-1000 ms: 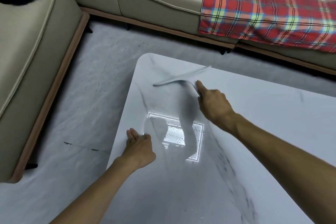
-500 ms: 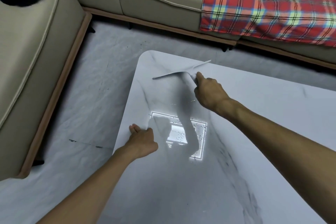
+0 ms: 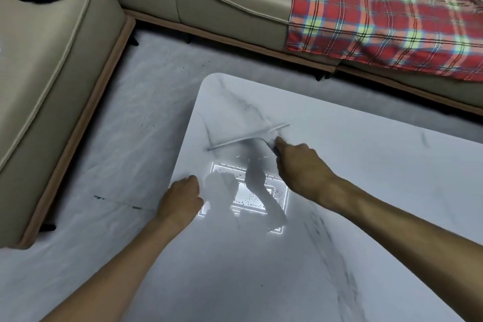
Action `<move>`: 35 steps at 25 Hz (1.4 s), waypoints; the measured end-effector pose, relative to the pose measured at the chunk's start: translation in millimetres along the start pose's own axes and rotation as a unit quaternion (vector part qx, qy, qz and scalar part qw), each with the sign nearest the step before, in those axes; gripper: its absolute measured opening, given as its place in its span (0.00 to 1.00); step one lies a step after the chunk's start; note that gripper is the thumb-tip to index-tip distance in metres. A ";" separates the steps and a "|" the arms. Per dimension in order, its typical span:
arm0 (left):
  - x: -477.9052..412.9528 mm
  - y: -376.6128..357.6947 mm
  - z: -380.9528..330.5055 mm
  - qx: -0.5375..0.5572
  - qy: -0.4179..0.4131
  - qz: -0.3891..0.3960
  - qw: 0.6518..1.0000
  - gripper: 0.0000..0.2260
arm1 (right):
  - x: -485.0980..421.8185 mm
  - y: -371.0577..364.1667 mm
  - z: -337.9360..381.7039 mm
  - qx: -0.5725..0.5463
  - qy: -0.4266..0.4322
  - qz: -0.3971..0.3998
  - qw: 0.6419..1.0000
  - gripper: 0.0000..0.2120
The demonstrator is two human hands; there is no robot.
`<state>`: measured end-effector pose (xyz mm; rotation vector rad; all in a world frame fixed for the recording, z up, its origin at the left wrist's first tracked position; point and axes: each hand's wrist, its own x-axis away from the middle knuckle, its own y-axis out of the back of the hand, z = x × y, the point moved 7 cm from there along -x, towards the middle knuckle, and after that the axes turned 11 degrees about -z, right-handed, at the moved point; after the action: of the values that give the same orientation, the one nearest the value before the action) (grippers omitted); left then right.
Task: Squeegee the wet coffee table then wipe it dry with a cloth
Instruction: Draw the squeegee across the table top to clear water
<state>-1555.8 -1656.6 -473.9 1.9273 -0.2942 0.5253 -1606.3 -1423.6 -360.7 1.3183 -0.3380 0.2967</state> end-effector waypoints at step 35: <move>41.9 17.0 78.3 0.177 0.203 -0.148 0.952 0.05 | 26.9 -38.3 0.6 0.139 0.222 0.039 0.964 0.26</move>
<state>-1509.0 -1733.6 -466.1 2.0968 0.3740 0.7947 -1566.5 -1432.2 -383.8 1.4704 0.0347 0.7127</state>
